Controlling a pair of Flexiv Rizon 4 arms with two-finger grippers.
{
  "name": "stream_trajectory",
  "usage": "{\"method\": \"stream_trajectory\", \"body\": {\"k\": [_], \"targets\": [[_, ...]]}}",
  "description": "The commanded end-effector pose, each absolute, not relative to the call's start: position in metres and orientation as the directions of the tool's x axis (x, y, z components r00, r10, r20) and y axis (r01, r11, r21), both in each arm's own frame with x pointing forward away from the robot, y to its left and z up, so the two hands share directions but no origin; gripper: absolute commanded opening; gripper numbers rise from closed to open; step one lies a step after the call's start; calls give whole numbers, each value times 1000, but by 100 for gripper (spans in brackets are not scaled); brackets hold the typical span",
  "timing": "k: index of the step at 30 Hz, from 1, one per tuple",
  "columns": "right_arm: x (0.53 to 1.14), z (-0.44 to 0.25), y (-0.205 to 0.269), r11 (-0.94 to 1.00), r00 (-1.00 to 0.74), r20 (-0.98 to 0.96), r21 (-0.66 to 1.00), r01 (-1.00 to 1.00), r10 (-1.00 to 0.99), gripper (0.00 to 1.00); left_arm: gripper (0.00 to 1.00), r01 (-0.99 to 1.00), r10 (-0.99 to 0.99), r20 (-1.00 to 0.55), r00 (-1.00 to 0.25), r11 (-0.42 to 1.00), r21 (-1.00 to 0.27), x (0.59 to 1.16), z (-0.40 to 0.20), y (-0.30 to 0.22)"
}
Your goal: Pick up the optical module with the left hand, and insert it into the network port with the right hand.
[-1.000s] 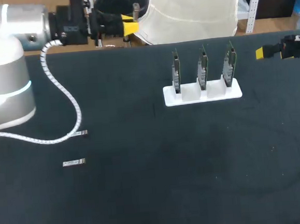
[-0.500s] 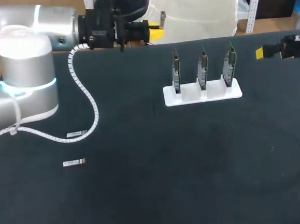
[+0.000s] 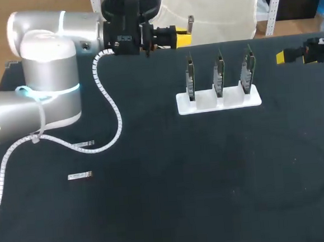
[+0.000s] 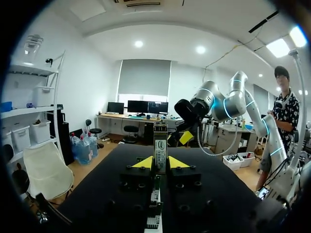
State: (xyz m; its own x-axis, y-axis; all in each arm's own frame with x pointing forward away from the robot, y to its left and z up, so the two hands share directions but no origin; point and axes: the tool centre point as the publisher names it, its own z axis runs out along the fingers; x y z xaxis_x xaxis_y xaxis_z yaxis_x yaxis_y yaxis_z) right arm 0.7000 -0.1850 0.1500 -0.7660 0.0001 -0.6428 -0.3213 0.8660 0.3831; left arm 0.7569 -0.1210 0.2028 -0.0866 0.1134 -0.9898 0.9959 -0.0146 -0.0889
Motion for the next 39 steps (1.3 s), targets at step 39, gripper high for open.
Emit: {"method": "stream_trajectory", "body": {"k": [39], "targets": [[700,150,-185,866,-766,-643,383,-321,0,100,0,987,108,-981,-159,-7,-160,764,177,-123]]}}
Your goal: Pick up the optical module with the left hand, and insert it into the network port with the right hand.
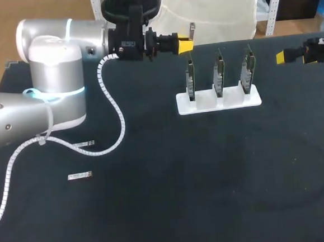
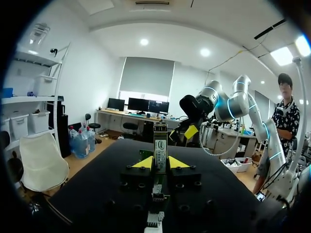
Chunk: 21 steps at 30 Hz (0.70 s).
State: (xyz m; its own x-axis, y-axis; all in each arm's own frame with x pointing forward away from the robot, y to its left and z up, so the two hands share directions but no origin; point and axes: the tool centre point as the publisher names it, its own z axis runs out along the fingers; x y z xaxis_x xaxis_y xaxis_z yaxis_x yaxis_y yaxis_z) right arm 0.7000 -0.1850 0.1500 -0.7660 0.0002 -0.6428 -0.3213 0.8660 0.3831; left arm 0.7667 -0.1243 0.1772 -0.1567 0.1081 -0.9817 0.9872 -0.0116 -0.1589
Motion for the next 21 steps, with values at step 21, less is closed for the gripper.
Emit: {"method": "stream_trajectory", "body": {"k": [21], "targets": [[713,157,-186,840,-754,-652,368,-398,-71,100,0,987,102,-982,-160,11,-160,762,175,-121]]}}
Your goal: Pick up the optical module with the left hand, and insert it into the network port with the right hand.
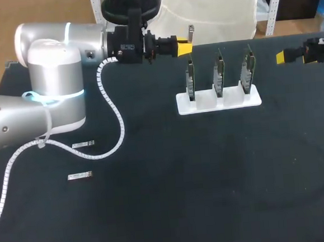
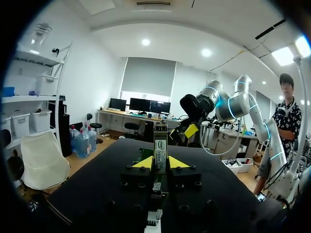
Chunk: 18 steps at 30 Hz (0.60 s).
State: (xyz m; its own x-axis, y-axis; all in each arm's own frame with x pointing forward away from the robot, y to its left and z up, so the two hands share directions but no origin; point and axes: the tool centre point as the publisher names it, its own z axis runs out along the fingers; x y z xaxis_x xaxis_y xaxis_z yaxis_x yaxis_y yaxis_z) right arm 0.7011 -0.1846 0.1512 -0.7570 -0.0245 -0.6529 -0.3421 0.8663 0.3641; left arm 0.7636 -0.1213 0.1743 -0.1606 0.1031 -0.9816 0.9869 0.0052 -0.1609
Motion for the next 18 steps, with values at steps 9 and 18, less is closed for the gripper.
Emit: {"method": "stream_trajectory", "body": {"k": [9,18], "targets": [[750,190,-161,589,-591,-728,321,-741,-348,100,0,987,102,-982,-160,11,-160,762,175,-121],[774,210,-120,286,-373,-735,249,-925,-566,100,0,987,102,-982,-160,11,-160,762,175,-121]]}}
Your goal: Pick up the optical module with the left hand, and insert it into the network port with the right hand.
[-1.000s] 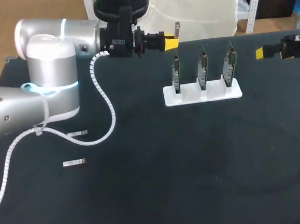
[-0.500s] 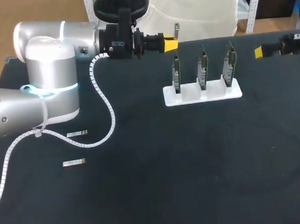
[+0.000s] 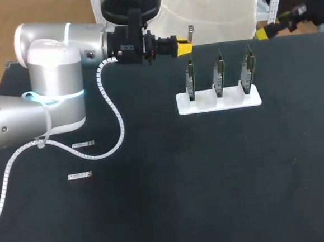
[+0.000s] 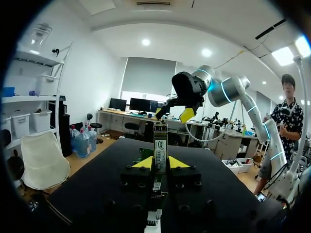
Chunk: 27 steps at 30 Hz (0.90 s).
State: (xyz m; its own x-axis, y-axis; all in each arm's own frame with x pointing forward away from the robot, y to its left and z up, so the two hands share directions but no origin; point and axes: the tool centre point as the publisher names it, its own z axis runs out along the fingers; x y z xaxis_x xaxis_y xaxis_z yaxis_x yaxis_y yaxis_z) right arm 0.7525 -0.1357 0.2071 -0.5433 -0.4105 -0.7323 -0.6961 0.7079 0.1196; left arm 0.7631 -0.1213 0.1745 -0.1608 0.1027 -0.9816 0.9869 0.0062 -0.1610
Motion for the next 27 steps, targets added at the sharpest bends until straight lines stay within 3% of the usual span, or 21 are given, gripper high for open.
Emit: {"method": "stream_trajectory", "body": {"k": [1,12,27], "targets": [[775,211,-115,254,-349,-737,244,-936,-578,100,0,987,102,-982,-160,11,-160,762,175,-121],[770,205,-60,-21,-174,-730,250,-968,-661,100,0,987,102,-982,-160,11,-160,762,175,-121],[781,206,-12,-198,-67,-737,267,-943,-672,100,0,987,102,-982,-160,11,-160,762,175,-121]]}}
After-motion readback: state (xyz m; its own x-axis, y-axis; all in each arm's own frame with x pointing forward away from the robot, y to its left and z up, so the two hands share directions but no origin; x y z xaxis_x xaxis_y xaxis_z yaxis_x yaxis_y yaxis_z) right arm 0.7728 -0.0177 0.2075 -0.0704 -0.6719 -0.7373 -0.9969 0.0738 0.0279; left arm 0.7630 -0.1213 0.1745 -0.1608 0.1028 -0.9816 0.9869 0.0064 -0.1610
